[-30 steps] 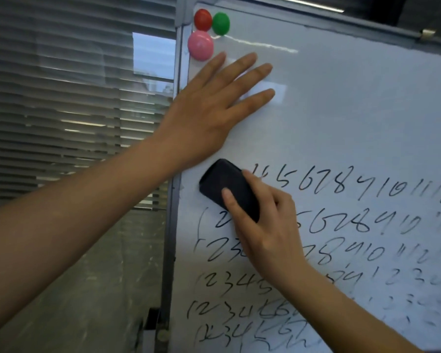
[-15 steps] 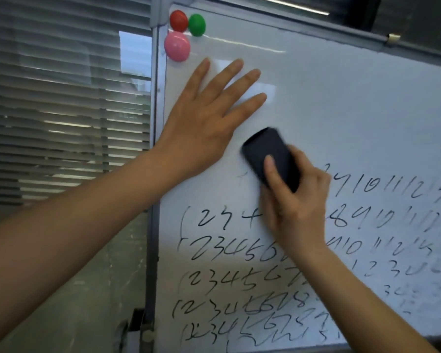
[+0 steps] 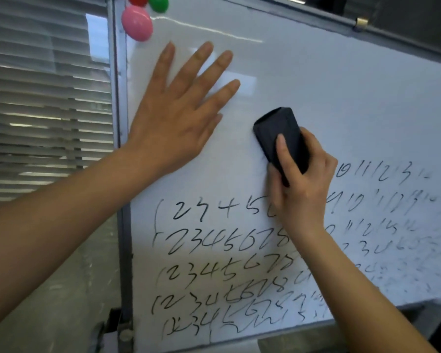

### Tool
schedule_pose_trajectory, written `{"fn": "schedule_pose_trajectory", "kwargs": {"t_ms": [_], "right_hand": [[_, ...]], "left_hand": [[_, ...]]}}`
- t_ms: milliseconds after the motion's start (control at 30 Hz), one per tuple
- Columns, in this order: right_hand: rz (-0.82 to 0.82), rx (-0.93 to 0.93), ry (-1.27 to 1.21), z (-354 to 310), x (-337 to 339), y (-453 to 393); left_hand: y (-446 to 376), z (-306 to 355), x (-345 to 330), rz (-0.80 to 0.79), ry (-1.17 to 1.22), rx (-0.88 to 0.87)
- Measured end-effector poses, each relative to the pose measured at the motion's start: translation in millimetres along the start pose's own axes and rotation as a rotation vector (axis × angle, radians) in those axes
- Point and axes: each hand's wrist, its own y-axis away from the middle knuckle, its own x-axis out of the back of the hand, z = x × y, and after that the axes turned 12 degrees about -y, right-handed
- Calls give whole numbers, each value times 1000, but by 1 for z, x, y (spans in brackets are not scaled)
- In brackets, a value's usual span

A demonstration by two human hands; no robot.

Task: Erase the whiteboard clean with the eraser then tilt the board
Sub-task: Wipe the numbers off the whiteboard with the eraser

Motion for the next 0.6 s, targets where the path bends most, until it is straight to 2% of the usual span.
{"fn": "schedule_pose_trajectory", "kwargs": {"t_ms": [100,300,400,600], "right_hand": [[5,-15,-30,-14,-8,11],[-185,175,-57,-33,-14,48],[-152,178,-25,-14,-6,34],[10,-25,0,25,11,0]], "left_hand": [[1,-1,0,-11,-12,5],[4,-2,-2,12,21,-3],[4,-2,-4,50,22,-11],[7,1,-10,92,35,-3]]}}
